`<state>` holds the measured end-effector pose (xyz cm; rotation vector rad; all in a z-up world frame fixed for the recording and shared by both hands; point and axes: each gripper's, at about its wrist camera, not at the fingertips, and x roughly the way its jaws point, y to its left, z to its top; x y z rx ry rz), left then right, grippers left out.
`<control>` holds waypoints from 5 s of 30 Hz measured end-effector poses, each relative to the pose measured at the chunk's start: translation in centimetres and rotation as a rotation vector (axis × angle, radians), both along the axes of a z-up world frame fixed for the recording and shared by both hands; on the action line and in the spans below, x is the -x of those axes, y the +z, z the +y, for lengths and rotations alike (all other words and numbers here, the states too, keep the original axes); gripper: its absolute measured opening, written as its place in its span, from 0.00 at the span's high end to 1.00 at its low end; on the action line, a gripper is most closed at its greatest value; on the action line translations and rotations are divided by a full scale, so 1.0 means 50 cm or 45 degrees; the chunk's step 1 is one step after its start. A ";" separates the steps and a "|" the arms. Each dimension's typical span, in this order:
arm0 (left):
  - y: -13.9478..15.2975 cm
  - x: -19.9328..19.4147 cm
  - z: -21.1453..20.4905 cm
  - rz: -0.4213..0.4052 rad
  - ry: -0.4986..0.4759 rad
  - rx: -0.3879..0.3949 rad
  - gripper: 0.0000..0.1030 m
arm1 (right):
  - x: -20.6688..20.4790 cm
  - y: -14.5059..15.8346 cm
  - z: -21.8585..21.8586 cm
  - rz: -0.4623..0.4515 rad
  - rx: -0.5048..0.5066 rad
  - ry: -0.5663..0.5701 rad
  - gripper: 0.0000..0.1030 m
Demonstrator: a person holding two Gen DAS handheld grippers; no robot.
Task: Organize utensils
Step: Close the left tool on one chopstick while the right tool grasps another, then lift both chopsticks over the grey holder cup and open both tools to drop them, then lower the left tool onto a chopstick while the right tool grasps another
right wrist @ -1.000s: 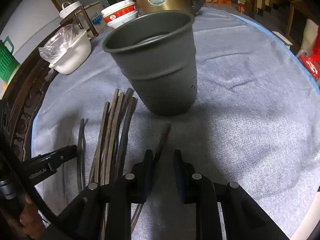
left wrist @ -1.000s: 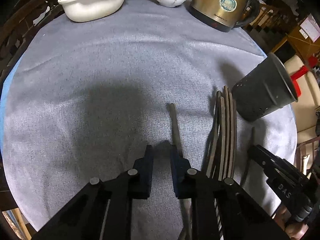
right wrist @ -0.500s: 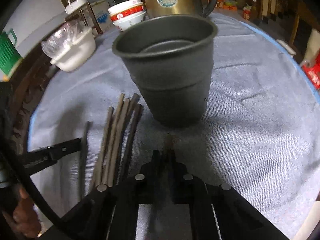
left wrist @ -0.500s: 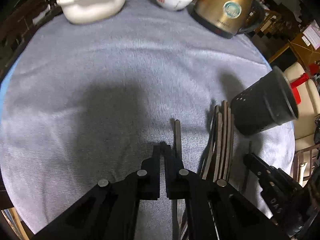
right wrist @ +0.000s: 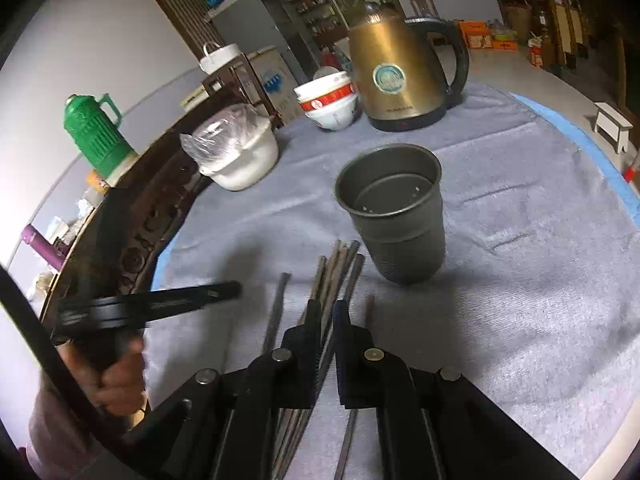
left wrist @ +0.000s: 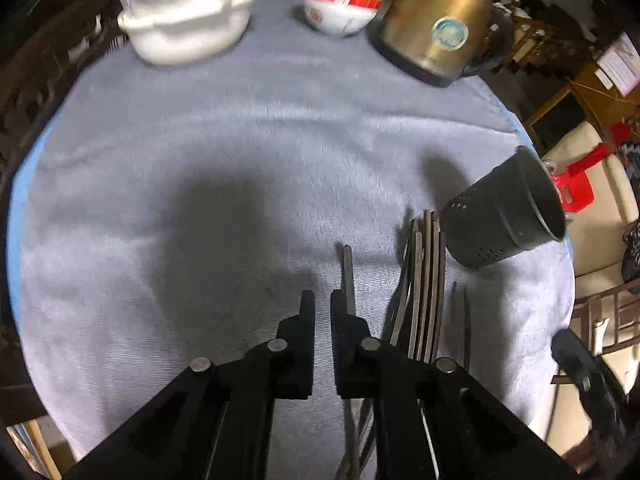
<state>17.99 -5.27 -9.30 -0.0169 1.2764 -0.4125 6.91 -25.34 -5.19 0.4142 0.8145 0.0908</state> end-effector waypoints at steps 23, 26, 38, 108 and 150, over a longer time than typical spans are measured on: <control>-0.037 -0.005 -0.025 0.016 -0.036 -0.126 0.94 | -0.093 -0.135 0.016 0.380 0.199 0.021 0.74; -0.038 -0.008 -0.019 0.031 -0.043 -0.128 0.94 | -0.113 -0.148 0.030 0.439 0.247 0.032 0.74; 0.128 0.044 -0.017 -0.166 -0.050 0.045 0.95 | -0.059 -0.064 0.014 0.259 0.256 0.049 0.94; -0.008 0.200 0.004 -0.115 -0.111 0.091 0.53 | -0.075 -0.154 0.006 0.206 -0.045 -0.016 0.81; -0.038 0.101 -0.017 -0.089 -0.107 0.067 0.84 | -0.082 -0.158 -0.028 0.280 0.075 -0.052 0.89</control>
